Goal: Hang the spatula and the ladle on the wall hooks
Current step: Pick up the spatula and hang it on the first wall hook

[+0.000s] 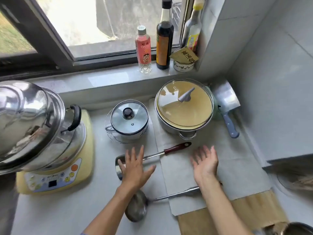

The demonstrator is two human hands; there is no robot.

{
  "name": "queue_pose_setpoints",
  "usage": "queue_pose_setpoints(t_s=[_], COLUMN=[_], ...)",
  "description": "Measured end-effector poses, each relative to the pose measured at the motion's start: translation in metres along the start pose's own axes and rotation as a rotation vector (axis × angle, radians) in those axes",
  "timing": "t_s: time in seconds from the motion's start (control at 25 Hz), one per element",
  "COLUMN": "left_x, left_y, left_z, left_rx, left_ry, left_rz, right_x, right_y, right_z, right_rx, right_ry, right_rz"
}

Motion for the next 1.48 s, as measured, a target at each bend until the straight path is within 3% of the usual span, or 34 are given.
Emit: queue_pose_setpoints(t_s=[0.12,0.4,0.72,0.88,1.2,1.48], left_x=[-0.017,-0.019,-0.003,0.007,0.06,0.09], left_y=[0.013,0.022,0.01,-0.007,-0.07,-0.129], left_z=[-0.018,-0.026,-0.025,-0.035,-0.008,0.098], left_rx=[0.079,0.158,0.126,0.086,0.158,0.202], left_ry=[-0.099,-0.002,0.055,0.07,0.304,0.528], left_rz=[0.006,0.038,0.042,0.076,0.272,0.304], right_x=[-0.032,-0.035,0.034,0.054,0.111,0.155], right_y=[0.009,0.027,0.073,0.101,0.133,0.179], right_z=[0.007,0.033,0.127,0.141,0.06,-0.112], right_rx=[-0.054,-0.126,-0.076,-0.025,0.019,0.364], right_ry=[0.03,0.193,0.431,0.412,0.247,-0.095], right_rz=[0.021,-0.132,-0.35,-0.386,-0.552,-0.582])
Point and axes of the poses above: each hand's wrist, its own x-axis away from the middle knuckle, its own y-axis out of the palm, z = x × y, the point moved 10 cm from there along -x, towards the middle knuckle, and after that the axes turned 6 degrees about -y, right-handed, at the moved point
